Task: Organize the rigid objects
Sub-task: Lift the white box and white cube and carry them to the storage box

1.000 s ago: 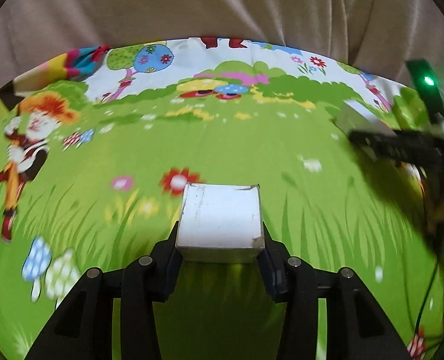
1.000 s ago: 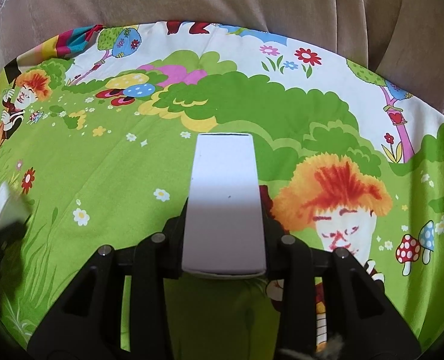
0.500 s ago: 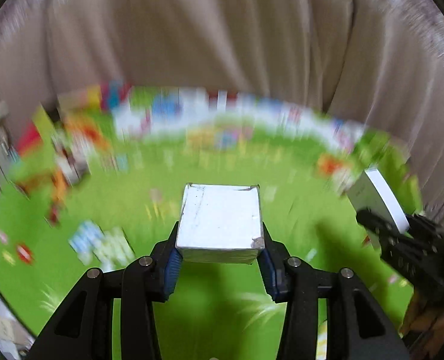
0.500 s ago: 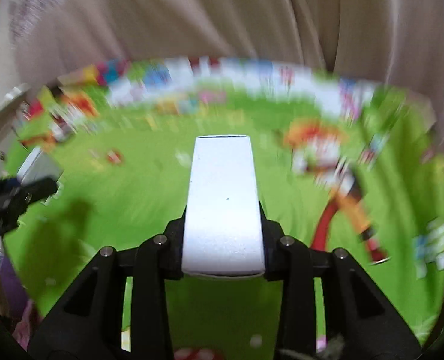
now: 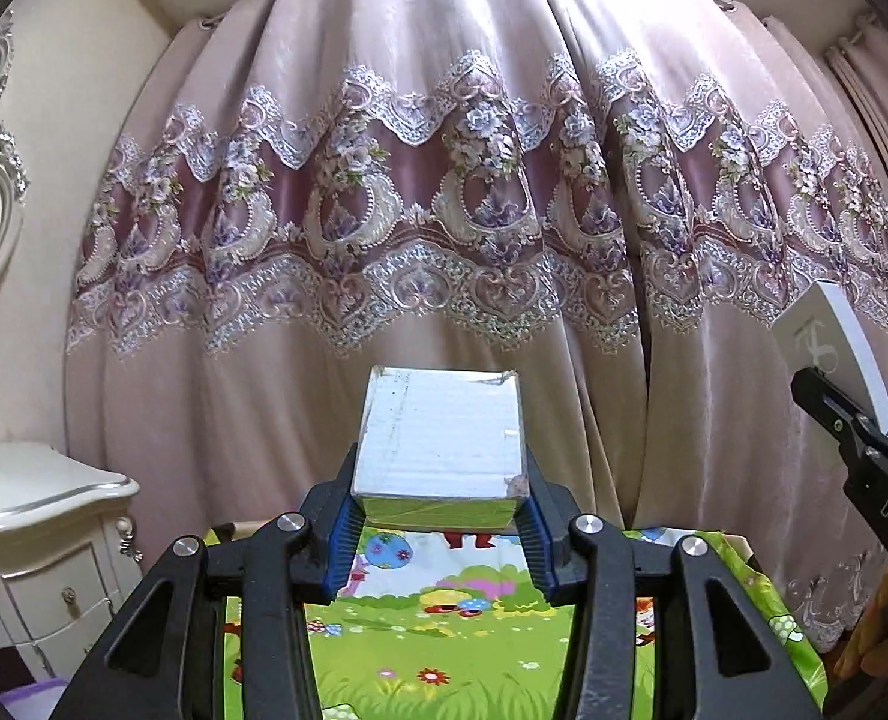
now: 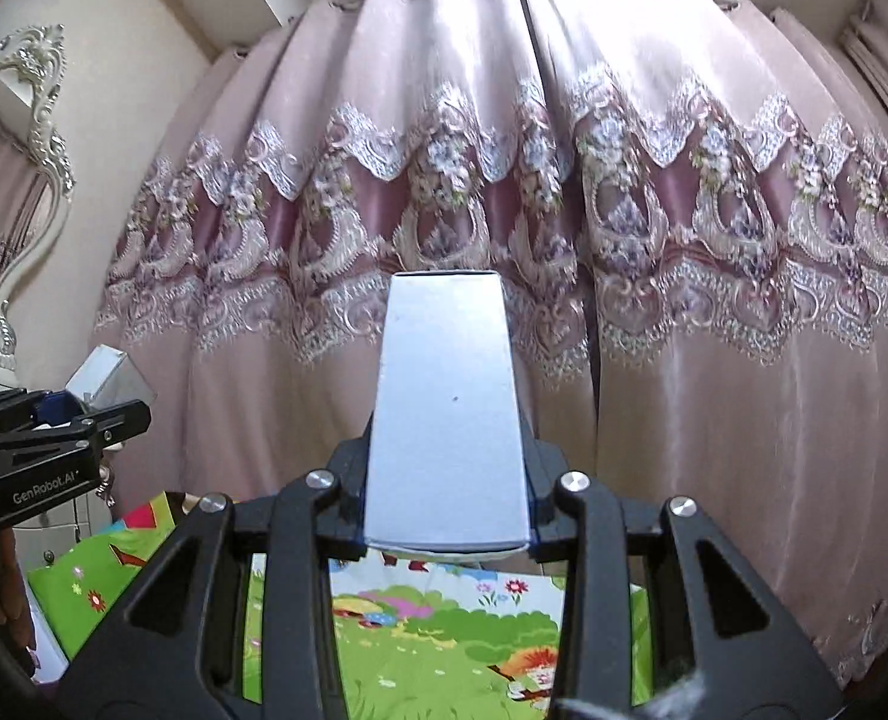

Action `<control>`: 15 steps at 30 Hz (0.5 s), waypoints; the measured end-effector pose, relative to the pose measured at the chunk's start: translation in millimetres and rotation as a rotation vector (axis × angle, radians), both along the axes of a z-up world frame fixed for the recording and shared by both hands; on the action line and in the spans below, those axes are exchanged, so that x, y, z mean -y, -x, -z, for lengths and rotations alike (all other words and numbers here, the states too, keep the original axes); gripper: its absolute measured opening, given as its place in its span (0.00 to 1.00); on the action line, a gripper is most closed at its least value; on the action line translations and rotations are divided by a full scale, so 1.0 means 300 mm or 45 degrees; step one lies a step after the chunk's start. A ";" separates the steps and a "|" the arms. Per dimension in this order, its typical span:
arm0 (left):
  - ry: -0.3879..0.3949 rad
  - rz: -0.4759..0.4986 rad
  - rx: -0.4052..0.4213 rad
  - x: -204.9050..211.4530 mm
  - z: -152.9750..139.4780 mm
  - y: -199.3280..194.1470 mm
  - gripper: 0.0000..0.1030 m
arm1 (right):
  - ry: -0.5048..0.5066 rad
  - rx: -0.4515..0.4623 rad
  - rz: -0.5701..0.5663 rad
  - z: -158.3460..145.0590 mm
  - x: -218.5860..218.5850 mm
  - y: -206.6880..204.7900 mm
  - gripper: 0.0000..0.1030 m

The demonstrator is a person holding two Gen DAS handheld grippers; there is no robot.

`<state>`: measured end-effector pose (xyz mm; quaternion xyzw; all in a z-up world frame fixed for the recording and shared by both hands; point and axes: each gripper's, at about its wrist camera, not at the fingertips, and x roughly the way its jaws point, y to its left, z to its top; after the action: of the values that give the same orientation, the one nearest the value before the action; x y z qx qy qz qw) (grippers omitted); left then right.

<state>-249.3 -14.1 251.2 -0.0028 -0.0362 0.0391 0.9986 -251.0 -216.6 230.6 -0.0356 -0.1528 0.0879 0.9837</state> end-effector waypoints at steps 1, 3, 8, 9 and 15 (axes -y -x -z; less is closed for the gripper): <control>0.007 -0.003 -0.004 -0.012 0.001 0.002 0.45 | 0.017 -0.005 -0.008 0.001 -0.017 0.000 0.38; 0.011 -0.012 -0.012 -0.025 0.008 0.008 0.45 | 0.038 -0.009 -0.023 -0.002 -0.052 0.007 0.38; 0.049 -0.041 -0.059 -0.073 0.038 0.036 0.45 | 0.067 -0.029 -0.080 0.001 -0.083 0.005 0.38; 0.057 -0.047 -0.071 -0.087 0.045 0.038 0.45 | 0.075 -0.032 -0.090 0.008 -0.082 0.022 0.38; 0.081 -0.093 -0.149 -0.168 0.104 0.071 0.45 | 0.154 -0.083 -0.220 0.011 -0.178 0.035 0.38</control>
<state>-270.7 36.2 219.9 -0.0310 0.0235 0.0767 0.9963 -261.6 -163.2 227.2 -0.0790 -0.1175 0.1826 0.9730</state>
